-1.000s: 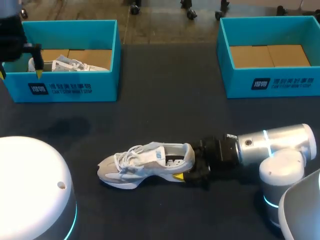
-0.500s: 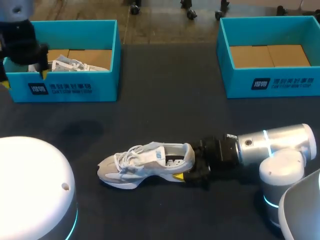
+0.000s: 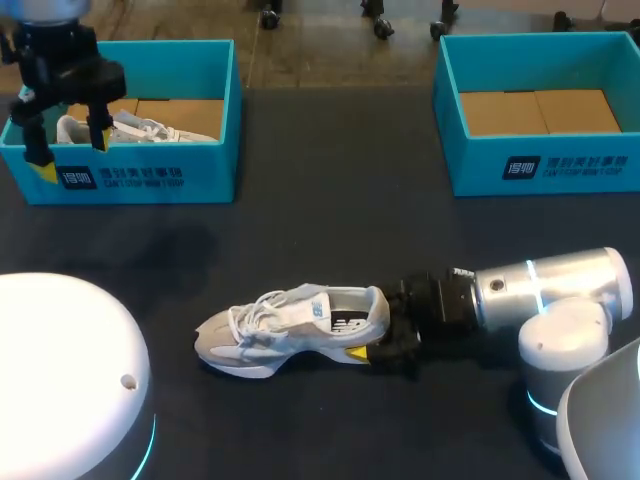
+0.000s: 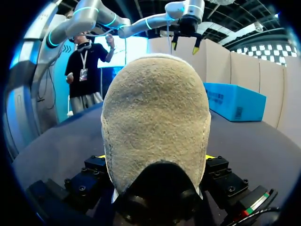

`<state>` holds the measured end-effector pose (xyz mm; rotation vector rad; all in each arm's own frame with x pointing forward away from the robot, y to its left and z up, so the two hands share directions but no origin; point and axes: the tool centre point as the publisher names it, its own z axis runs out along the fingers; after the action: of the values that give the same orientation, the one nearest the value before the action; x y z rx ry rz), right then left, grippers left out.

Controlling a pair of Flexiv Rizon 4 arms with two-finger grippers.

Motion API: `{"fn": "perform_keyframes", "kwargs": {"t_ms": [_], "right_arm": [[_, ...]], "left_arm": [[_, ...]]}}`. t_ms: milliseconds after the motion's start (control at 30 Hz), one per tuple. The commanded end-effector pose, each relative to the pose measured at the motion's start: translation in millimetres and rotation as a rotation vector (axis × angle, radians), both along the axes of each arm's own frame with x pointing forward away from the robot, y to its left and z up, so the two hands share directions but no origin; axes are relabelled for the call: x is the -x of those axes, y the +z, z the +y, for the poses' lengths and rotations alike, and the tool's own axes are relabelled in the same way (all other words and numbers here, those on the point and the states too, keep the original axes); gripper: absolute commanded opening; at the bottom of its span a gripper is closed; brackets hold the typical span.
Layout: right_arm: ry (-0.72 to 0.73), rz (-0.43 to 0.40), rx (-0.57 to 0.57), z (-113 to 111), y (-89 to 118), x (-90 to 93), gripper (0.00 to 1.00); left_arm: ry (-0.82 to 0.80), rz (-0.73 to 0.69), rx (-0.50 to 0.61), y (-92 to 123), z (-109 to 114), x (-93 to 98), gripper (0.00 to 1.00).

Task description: Take the shoe out of the shoebox, open the shoe tongue, remove and reinsert the insole, then place the shoe into the shoebox

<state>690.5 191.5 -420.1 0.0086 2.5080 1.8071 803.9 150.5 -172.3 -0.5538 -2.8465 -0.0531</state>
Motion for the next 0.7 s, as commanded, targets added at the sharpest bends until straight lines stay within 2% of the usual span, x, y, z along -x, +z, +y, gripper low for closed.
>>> {"fn": "perform_keyframes", "kwargs": {"t_ms": [33, 100, 167, 200, 233, 267, 667, 700], "right_arm": [[-0.001, -0.001, 0.004, 1, 0, -0.3, 0.0], [-0.001, -0.001, 0.004, 1, 0, -0.3, 0.0], [-0.001, -0.001, 0.004, 1, 0, -0.3, 0.0], [-0.001, -0.001, 0.004, 1, 0, -0.3, 0.0], [-0.001, -0.001, 0.004, 1, 0, -0.3, 0.0], [-0.001, -0.001, 0.004, 1, 0, -0.3, 0.0], [-0.001, -0.001, 0.004, 1, 0, -0.3, 0.0], [-0.001, -0.001, 0.004, 1, 0, -0.3, 0.0]], "left_arm": [[0.764, 0.141, 0.076, -15, -16, 21.5, 1.0], [0.821, 0.194, 0.117, -22, -28, 39.2, 1.0], [0.96, 0.22, 0.119, -25, -45, 56.8, 1.0], [1.093, 0.251, 0.088, -26, -56, 63.6, 1.0], [1.297, 0.2, 0.063, -31, -76, 69.7, 1.0], [1.499, 0.137, 0.037, -35, -86, 72.6, 1.0], [1.499, 0.137, 0.037, -35, -86, 72.6, 1.0], [1.55, 0.112, 0.04, -37, -91, 77.8, 1.0]]}}
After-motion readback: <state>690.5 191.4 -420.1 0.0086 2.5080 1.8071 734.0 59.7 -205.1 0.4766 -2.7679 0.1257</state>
